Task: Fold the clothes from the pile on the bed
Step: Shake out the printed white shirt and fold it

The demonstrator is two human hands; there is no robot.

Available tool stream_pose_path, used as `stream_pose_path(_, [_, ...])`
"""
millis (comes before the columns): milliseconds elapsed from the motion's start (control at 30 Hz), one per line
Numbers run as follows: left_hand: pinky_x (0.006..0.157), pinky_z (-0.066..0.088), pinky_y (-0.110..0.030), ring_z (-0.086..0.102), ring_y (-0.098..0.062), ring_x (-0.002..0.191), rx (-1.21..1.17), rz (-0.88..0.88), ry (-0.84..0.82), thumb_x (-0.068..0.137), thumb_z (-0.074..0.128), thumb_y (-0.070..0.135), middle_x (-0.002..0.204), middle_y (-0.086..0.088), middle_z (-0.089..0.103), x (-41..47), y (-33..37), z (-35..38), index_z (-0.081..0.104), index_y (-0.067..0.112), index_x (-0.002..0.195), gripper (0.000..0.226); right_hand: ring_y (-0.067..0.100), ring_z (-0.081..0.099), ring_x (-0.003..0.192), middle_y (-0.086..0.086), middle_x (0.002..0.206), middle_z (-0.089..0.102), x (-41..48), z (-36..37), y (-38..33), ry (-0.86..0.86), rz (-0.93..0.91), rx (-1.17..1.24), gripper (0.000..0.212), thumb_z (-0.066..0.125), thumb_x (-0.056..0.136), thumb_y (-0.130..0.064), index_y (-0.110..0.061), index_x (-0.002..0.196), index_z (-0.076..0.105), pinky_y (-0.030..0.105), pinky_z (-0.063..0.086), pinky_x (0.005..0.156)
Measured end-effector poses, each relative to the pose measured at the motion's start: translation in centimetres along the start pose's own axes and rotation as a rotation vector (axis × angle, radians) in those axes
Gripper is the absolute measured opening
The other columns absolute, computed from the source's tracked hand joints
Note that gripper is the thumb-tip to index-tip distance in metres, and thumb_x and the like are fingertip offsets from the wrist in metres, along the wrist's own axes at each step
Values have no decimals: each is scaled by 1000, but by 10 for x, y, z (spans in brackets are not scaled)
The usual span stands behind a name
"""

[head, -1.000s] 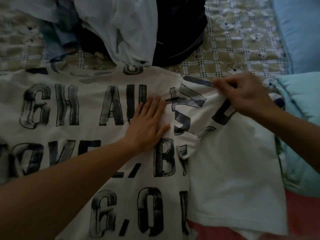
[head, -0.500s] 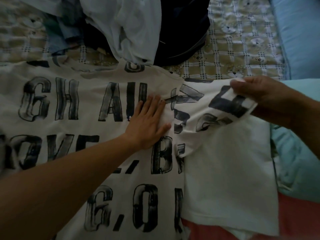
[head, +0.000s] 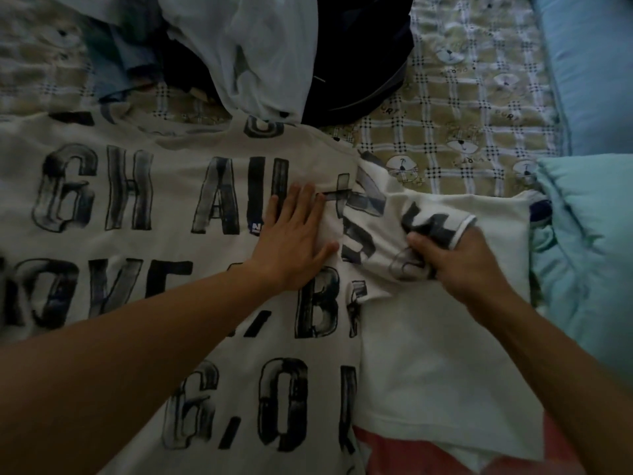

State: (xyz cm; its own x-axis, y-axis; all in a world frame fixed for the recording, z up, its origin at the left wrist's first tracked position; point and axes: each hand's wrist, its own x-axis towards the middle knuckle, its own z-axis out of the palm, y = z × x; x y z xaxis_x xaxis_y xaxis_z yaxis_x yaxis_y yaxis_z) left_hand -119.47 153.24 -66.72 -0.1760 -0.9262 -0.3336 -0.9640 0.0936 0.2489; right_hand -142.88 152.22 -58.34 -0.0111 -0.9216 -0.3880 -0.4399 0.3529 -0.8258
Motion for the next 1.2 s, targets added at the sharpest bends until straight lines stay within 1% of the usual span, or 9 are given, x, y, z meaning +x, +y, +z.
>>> stream_pose_path(167, [122,-6,-48,-16,-23,150,-167,70,124,99,17,56,164,-7,-10,-10,31,-2,-4,18,156,72,19,71,88,5,101,73,9,-32,-4,241,83,95,21,62,92,-15,-13,113,68,33,57,80])
stream_pose_path(300, [121,-5,-50,-24,-22,148,-108,139,68,98,5,58,163,-6,-19,-19,39,13,-15,22,154,69,22,74,76,10,92,76,-1,-30,-16,59,379,473,26,51,98,-17,-6,117,63,33,59,57])
stream_pose_path(533, [121,-11,-44,-25,-20,147,-241,98,-20,101,11,54,162,-6,-20,-36,39,0,-13,22,154,67,19,70,66,12,88,70,-11,11,-103,-239,270,393,38,57,91,-20,1,122,56,27,56,51])
stream_pose_path(667, [122,13,-49,10,-23,151,-403,154,111,101,17,51,162,-4,21,-78,18,5,24,23,153,59,26,73,86,17,107,70,-19,51,-158,-656,289,432,32,52,93,-14,-7,124,55,24,59,59])
stream_pose_path(733, [117,24,-48,29,-25,143,-405,150,117,99,27,49,152,-2,39,-100,2,11,38,26,146,53,30,73,91,16,106,72,-15,69,-163,-658,255,275,30,50,96,-9,-13,124,56,29,60,63])
stream_pose_path(900, [123,5,-43,2,-20,152,-212,240,73,99,30,52,163,2,13,-141,-26,28,12,23,156,66,14,65,90,3,104,65,4,103,-100,-268,-22,-468,27,51,96,-8,-20,119,58,27,54,72])
stream_pose_path(967, [123,11,-40,13,-19,150,-325,272,107,98,39,42,160,2,22,-148,-30,31,28,21,152,60,12,61,90,1,103,63,0,114,-70,-314,-65,-624,28,60,92,-15,-21,120,58,32,56,78])
stream_pose_path(1100, [79,50,-21,56,-4,93,-940,-177,364,94,54,16,102,3,58,-150,-28,21,57,23,96,7,10,61,74,-3,85,63,-28,133,-37,-467,-125,-711,39,72,81,-41,-31,114,53,33,56,71])
stream_pose_path(1200, [60,48,-9,58,4,76,-1229,-643,472,95,60,24,90,5,57,-132,-29,2,47,20,102,15,8,58,71,-8,78,59,-46,139,-24,-515,-204,-846,35,72,77,-45,-34,105,53,33,54,66])
